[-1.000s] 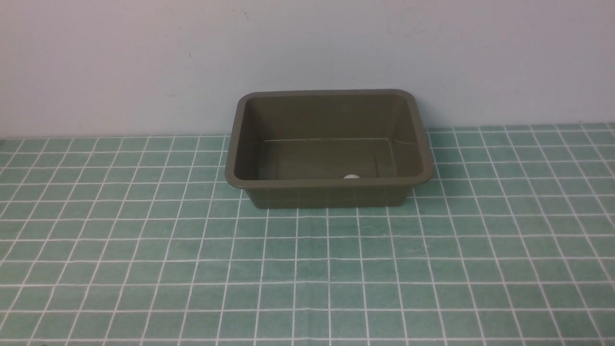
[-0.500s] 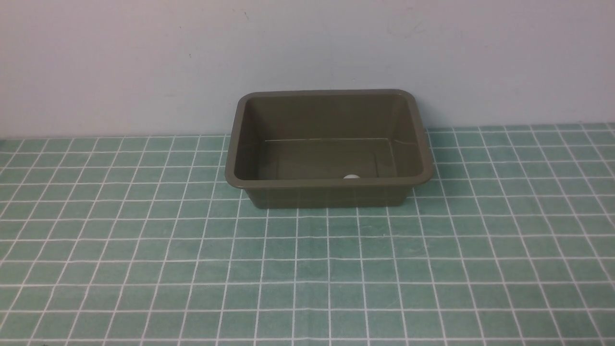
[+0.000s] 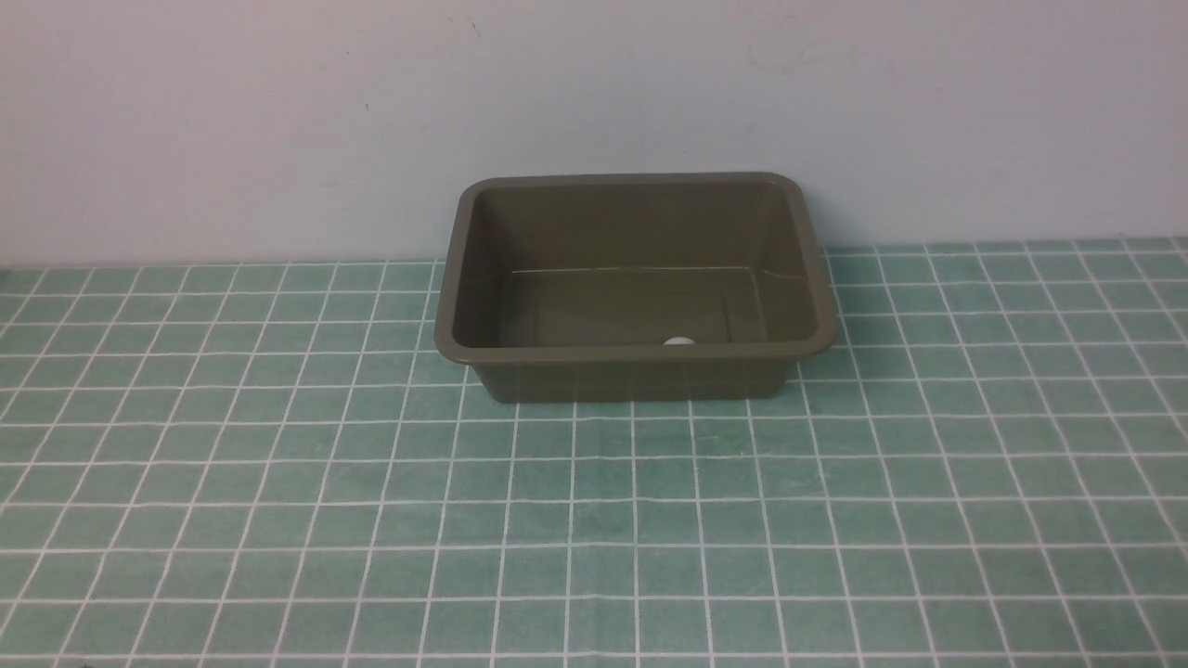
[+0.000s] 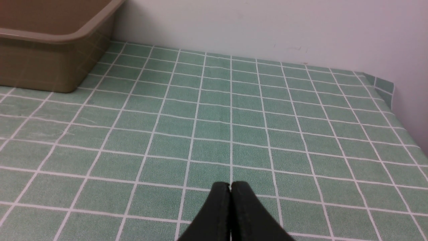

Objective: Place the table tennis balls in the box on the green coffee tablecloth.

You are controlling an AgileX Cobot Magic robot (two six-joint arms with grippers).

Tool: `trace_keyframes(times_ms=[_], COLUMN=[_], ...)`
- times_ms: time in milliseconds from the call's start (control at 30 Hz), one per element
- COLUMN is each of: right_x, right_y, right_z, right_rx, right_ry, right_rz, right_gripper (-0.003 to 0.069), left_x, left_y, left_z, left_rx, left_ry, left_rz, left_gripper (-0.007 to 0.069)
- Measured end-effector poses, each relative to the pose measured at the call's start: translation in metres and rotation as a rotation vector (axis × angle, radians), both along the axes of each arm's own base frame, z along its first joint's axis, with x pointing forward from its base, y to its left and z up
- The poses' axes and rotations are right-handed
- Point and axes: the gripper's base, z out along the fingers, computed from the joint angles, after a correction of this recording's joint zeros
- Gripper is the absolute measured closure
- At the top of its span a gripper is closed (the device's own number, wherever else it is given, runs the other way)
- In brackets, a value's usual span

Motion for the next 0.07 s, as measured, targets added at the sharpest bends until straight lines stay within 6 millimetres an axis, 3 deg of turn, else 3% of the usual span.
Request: trace_keyframes(times_ms=[67], right_x=[0.0], right_y=[0.0], right_z=[0.0], right_rx=[0.0], right_ry=[0.0], right_rz=[0.0], right_gripper=[0.0676], left_x=[0.0], left_y=[0.0], left_z=[0.0], left_rx=[0.0], left_ry=[0.0], left_rz=[0.0], left_gripper=[0.0114])
